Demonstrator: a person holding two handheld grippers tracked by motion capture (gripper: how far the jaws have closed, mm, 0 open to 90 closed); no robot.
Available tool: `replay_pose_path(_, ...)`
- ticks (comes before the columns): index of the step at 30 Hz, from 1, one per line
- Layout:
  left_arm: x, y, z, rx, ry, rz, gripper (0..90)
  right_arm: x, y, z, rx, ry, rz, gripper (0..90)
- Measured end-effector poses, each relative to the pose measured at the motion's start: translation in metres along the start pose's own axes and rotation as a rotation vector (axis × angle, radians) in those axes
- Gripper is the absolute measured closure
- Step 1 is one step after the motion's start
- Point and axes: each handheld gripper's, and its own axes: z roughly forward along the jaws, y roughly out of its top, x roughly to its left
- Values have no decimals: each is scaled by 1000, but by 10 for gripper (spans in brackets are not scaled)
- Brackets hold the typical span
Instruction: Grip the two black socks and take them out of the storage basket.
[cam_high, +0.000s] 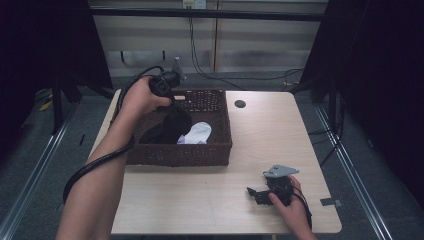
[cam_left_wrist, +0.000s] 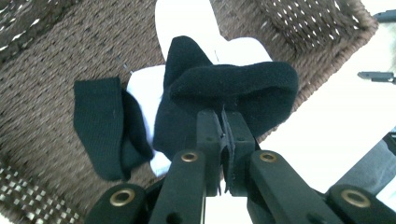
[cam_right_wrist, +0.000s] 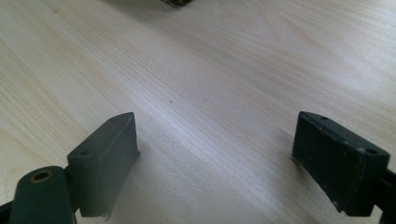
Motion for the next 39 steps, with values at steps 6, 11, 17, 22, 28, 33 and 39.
replay_pose_path(6,-3,-4,-18,-1,10,3,868,0,0,0,0,0,-1,132)
replay_pose_path(11,-4,-10,-39,-13,21,-16,868,0,0,0,-1,0,-1,132)
replay_pose_path(17,-7,-22,-57,-21,23,-16,868,0,0,0,1,0,-3,132)
replay_pose_path(22,-11,-29,-73,-5,37,-15,868,0,0,0,2,1,-1,132)
replay_pose_path(28,-21,-37,-100,-4,39,-13,869,0,0,0,1,1,-6,132)
replay_pose_path(33,-28,-43,-117,-3,41,-2,869,0,0,0,1,1,-4,132)
replay_pose_path(39,-40,-59,-140,-16,40,-8,869,0,0,0,1,1,-6,132)
